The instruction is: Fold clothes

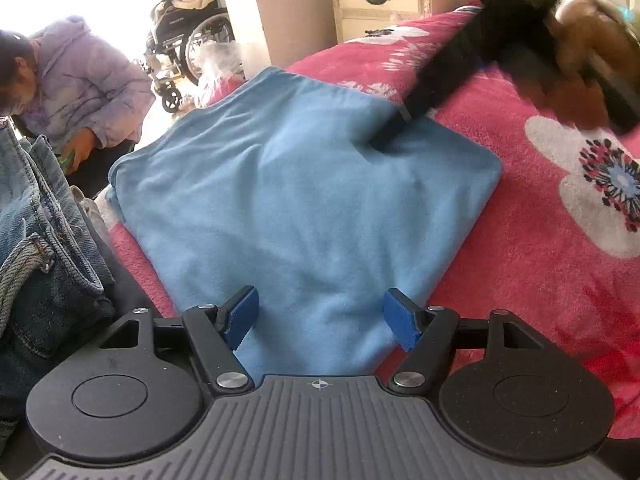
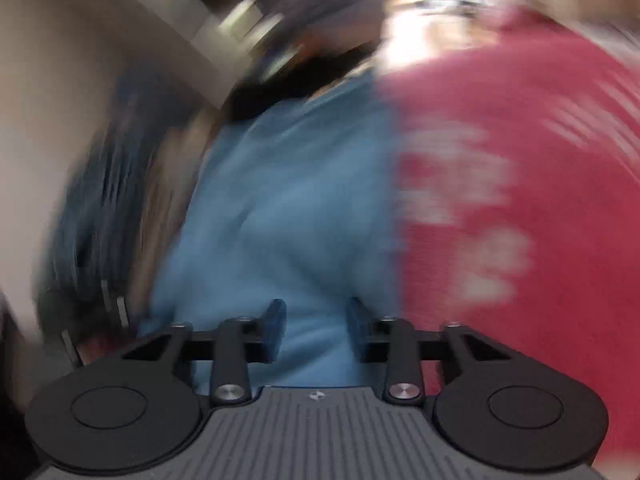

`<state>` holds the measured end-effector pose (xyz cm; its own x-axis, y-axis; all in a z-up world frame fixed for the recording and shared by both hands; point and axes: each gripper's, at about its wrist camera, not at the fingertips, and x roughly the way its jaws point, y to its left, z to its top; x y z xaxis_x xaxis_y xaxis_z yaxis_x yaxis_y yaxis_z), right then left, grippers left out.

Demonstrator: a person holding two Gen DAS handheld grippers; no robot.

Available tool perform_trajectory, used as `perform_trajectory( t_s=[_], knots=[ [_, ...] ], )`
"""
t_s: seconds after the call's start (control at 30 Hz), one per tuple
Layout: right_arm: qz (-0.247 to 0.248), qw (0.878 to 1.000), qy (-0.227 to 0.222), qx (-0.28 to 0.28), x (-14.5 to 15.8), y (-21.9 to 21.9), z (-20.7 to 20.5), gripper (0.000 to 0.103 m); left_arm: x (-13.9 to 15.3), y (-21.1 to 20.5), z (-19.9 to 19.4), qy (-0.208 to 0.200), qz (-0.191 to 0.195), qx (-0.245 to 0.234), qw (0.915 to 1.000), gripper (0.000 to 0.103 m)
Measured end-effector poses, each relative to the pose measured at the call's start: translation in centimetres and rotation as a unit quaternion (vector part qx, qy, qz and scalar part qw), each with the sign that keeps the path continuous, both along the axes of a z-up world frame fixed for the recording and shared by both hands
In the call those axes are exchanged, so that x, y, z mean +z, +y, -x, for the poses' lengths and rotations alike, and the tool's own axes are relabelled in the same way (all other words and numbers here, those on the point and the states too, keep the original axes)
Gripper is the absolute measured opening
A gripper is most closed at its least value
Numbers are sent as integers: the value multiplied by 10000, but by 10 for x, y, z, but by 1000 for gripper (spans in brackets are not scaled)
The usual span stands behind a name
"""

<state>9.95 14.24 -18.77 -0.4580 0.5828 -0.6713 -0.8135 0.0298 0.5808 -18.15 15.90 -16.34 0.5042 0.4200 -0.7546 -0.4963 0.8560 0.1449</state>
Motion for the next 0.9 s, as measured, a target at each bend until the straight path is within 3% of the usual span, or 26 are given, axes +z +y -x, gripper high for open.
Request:
perform_trajectory(
  t_s=[0.03,0.1,0.23,0.3,0.4,0.5,0.6,0.63,0.73,0.8,0.87,0.9],
  knots=[
    [11,9974,307,-656,3,-12,-17,42,0,0,0,5,9,21,10000,70],
    [-484,9882,-450,-1381,30,-34,-19,50,1,1,-1,-6,17,65,10000,70],
    [-781,9959,-347,-306,48,-63,41,52,1,-2,1,-17,-80,100,9999,70],
    [-655,9924,-1040,109,37,-55,71,52,0,-4,1,12,-171,68,9998,70],
    [261,9785,-1864,-844,13,-80,47,48,0,-6,3,35,-286,34,9996,70],
    [148,9605,-1217,-2497,28,-137,7,50,1,-8,3,91,-389,11,9992,70],
    [-281,9439,-1366,-2992,69,-186,21,53,9,-9,6,102,-409,46,9991,70],
    [-376,9400,-1543,-3018,83,-201,28,58,13,-11,9,96,-421,45,9991,70],
    [-397,9449,-1834,-2683,115,-206,55,58,34,-19,18,-65,-276,28,9996,70],
    [-297,9473,-2212,-2296,121,-181,67,59,50,-19,22,-288,27,159,9995,70],
    [-333,9422,-2839,-1745,140,-160,92,63,69,-18,25,-595,333,374,9970,70],
    [-385,9389,-3032,-1583,148,-154,95,71,78,-17,21,-788,406,484,9949,70]
  ],
)
